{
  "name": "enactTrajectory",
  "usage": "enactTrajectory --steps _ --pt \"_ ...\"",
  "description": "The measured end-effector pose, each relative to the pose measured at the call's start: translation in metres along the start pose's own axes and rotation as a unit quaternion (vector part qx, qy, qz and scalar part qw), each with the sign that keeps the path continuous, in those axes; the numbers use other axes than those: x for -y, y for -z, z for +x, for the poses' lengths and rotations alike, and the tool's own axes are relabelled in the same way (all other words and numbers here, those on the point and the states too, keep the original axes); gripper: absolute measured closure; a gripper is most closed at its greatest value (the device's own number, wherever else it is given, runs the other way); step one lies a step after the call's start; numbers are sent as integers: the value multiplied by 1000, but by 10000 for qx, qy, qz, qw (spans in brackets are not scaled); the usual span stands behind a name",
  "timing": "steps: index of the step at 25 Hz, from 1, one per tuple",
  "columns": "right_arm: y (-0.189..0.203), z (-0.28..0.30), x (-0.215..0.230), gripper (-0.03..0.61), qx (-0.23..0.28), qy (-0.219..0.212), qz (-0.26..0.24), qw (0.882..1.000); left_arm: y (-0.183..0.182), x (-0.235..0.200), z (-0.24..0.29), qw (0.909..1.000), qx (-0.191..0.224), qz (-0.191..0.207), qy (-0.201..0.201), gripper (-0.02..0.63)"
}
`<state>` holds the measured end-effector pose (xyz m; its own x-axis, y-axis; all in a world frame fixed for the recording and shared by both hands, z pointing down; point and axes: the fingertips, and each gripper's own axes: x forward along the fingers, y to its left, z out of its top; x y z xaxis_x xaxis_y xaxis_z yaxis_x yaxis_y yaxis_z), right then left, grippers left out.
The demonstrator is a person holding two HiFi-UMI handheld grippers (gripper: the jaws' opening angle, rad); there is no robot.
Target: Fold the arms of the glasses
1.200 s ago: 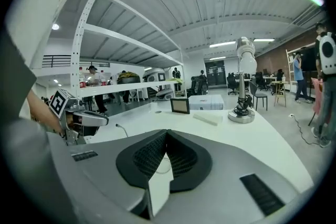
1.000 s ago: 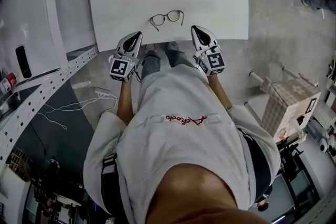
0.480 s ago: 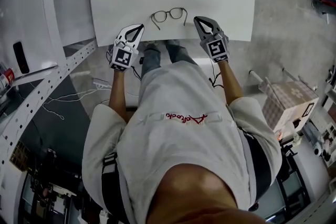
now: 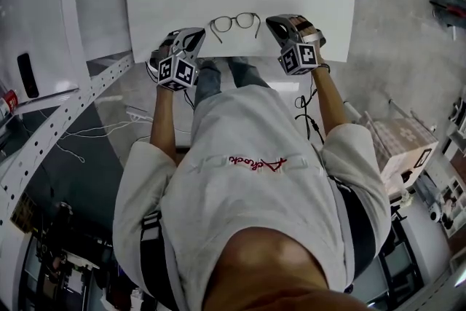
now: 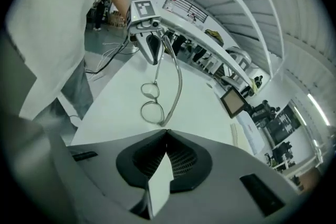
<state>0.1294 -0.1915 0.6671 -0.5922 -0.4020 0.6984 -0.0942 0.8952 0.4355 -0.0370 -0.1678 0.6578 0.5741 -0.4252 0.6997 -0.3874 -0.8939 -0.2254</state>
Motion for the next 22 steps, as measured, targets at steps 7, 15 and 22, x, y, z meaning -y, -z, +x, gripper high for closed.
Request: enactTrajectory --steps 7,15,22 --pt "0 10 2 535 102 -240 -106 9996 2 -6 -1 9998 59 -197 -79 559" --pt "-7 15 5 435 231 -472 -214 9984 -3 -8 4 9999 7 -101 -40 486" --pt "-18 18 6 450 379 -584 -323 9971 -12 -10 11 10000 24 80 25 486"
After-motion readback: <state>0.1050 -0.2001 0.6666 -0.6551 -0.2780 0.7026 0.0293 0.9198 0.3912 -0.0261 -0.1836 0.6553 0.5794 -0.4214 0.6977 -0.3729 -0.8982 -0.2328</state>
